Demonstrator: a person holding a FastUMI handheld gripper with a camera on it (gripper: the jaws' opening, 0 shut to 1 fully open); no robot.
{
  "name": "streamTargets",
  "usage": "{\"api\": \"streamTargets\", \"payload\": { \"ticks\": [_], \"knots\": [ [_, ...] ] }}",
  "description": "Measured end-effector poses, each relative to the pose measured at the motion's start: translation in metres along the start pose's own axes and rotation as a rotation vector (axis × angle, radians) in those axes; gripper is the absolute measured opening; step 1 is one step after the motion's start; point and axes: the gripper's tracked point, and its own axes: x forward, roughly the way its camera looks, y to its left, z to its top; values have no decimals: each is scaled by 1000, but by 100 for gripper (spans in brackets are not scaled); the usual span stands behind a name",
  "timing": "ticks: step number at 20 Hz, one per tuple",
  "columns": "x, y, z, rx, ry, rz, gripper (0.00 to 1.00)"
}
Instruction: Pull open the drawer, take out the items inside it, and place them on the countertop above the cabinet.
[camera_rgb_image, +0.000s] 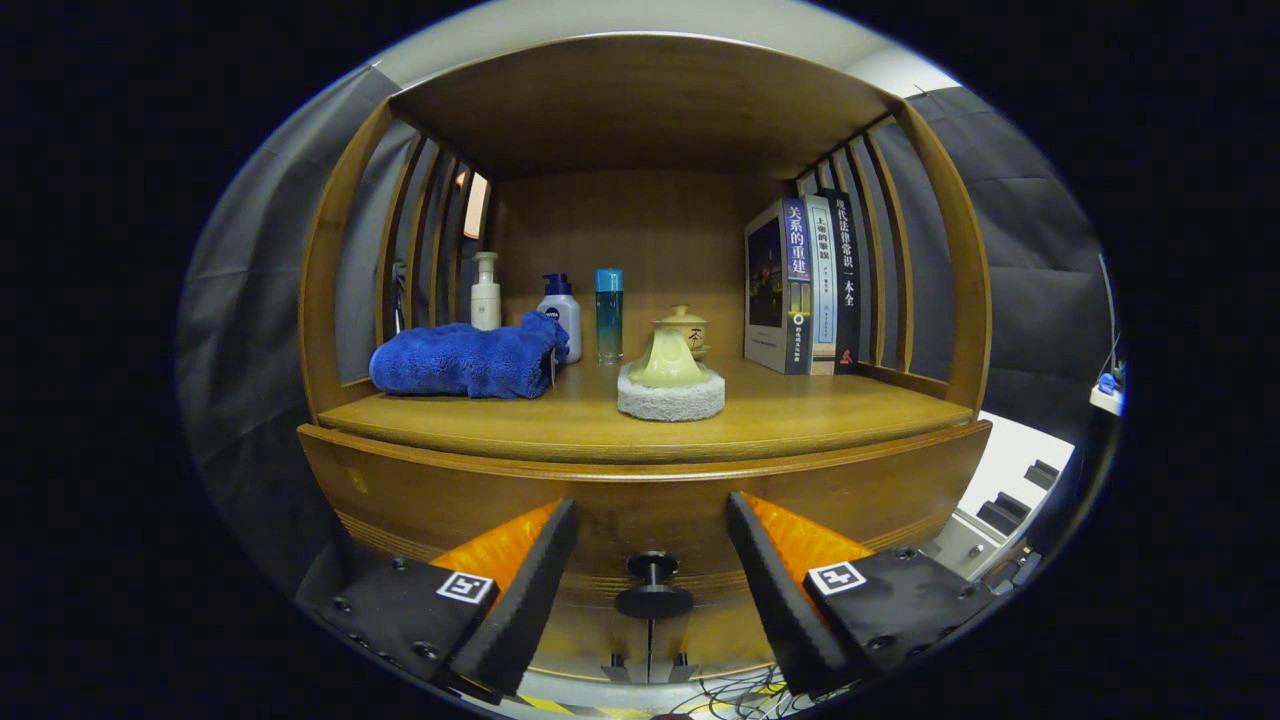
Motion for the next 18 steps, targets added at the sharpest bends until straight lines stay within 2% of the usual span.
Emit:
{"api": "streamTargets", "payload": {
  "ticks": [8,10,13,18],
  "knots": [
    [2,0,-1,-18,7,2,98],
    [-5,4,12,-16,-28,12,98],
    [-26,14,25,-33,-37,45,98],
    [-86,13,81,-3,-119,84,97]
  ]
}}
